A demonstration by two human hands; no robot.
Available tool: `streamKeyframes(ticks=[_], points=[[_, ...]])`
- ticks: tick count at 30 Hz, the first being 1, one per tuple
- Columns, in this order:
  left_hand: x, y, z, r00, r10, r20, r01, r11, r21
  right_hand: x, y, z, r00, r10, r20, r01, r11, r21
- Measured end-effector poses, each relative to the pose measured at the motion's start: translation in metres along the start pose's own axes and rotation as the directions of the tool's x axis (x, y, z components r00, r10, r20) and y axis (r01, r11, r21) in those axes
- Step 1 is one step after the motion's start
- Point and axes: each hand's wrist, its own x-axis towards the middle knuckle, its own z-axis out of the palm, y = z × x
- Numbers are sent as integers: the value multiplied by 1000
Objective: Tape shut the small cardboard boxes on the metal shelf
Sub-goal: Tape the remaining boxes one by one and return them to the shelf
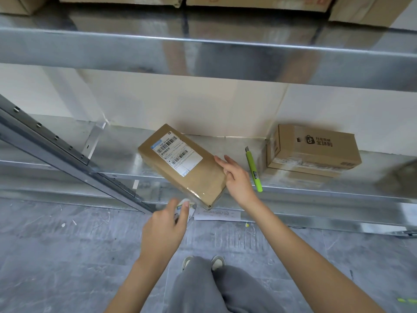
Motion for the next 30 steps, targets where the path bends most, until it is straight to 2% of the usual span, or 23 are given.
streamKeyframes(ticks=[2, 7, 13, 16, 19, 22, 26, 30], points=[[0, 2, 5, 999, -16, 40, 16, 1000, -22, 0, 1, 1, 1000, 9, -1, -9, 1000, 2], [1, 6, 3, 997, 64, 53, -63, 998, -26, 0, 3, 3, 1000, 21, -3, -21, 1000, 7], [7, 12, -9, 985, 143, 93, -152, 984, 98, 0, 2, 2, 1000, 23, -1, -23, 1000, -9], [9, 13, -7, 990, 125, 60, -120, 990, -76, 1, -2, 1, 1000, 20, -20, -20, 999, -35], [10, 14, -4, 995, 93, 26, -81, 953, -291, -2, -6, 7, 994, -57, -96, 46, 992, -117], [12, 12, -1, 999, 43, 22, -32, 931, -363, -5, -9, 17, 989, -50, -138, 26, 985, -171], [12, 3, 3, 993, 23, 115, 25, 920, -392, -9, -7, 22, 989, -75, -124, 44, 971, -234], [13, -6, 3, 967, 6, 254, 121, 867, -483, -12, -5, 23, 985, -133, -114, 96, 953, -287]])
